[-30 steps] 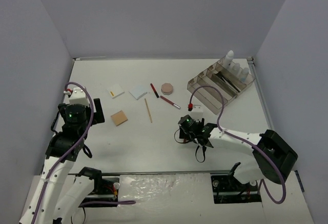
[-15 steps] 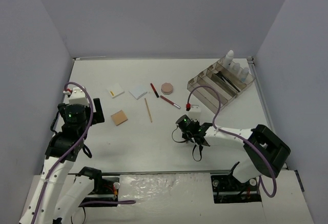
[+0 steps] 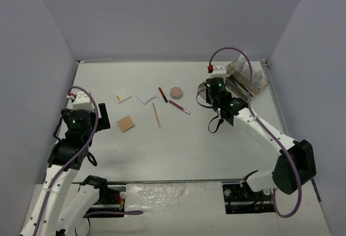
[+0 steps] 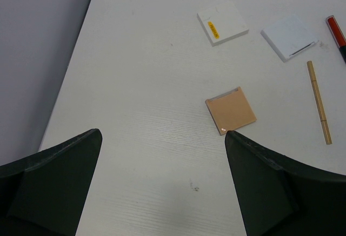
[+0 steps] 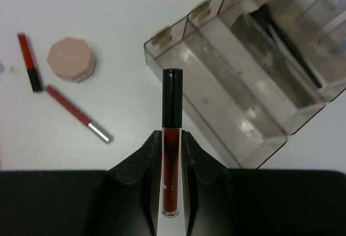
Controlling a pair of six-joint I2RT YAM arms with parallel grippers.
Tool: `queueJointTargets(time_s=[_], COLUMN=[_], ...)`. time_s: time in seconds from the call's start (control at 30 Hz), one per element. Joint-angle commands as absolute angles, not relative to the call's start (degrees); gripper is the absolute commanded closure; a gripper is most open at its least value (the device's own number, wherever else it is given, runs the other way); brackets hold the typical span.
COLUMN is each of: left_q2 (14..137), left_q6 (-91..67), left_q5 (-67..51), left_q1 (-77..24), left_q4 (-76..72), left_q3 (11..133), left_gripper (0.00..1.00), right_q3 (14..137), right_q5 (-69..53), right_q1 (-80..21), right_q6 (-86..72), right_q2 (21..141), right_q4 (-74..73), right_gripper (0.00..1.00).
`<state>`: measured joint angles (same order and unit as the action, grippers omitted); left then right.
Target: Organize the makeup
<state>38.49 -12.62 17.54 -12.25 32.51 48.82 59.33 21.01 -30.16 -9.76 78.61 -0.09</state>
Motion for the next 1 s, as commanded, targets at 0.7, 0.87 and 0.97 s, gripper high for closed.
queueJointTargets(time_s=[0.7, 0.87, 0.97], left_q2=[37.69, 37.70, 37.71], left_q6=[-13.18, -13.10, -13.09], left_q5=[14.95, 15.12, 15.44], left_q1=[-11.87, -11.87, -11.87], left_q4=[28.65, 28.71, 28.74], left_q3=[50.01, 50.01, 49.96], left_gripper=[0.03, 0.03, 0.03], right_q3=[78.65, 78.51, 78.67], right_q5=[-2.41, -2.52, -2.90], right_q1=[-7.20, -6.65, -6.60], right_q6=[35.99, 36.80, 36.59], right_q2=[107.54, 108.70, 108.62], right_q4=[8.44, 8.50, 8.48], right_gripper=[0.96, 0.72, 0.61])
